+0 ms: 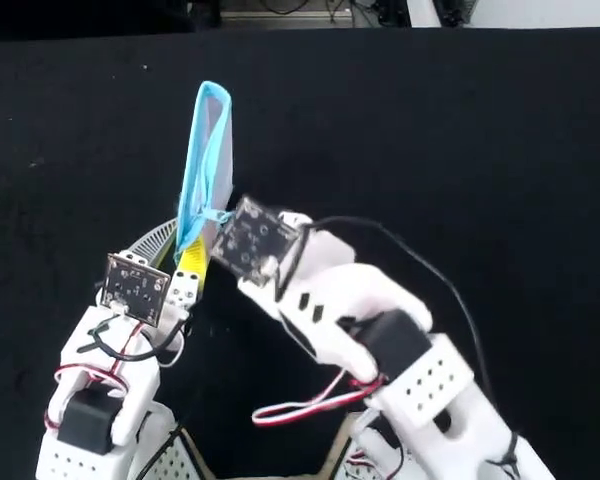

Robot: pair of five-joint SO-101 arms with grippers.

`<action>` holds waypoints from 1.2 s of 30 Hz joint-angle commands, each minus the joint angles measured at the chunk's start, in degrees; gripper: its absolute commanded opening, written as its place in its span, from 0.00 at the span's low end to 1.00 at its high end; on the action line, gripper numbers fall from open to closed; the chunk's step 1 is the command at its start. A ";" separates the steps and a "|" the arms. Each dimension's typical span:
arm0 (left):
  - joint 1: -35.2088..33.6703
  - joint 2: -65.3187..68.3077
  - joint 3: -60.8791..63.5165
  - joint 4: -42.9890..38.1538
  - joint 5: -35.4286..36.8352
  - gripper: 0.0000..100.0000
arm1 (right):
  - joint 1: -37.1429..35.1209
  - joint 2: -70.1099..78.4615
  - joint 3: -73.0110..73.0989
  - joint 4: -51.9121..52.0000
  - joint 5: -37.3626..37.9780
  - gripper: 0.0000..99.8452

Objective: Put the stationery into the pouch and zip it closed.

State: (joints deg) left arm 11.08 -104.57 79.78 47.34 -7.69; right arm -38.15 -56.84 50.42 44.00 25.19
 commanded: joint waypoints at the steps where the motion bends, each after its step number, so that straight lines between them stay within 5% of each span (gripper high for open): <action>1: -0.40 0.00 -1.45 4.40 -0.44 0.03 | -0.97 -4.44 4.62 -4.57 -0.35 0.02; 6: -0.40 0.00 -1.01 4.48 -0.44 0.03 | -1.85 -7.25 4.70 -2.90 -3.08 0.11; 22: -3.30 0.00 -1.01 4.48 -0.44 0.03 | -5.19 -9.36 5.41 -7.74 -4.04 0.12; 36: -3.21 0.00 -0.92 5.01 -0.53 0.03 | -5.27 -7.16 -8.48 6.42 -1.05 0.21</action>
State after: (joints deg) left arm 8.88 -104.66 78.37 50.42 -7.52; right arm -43.43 -65.01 49.01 45.58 21.67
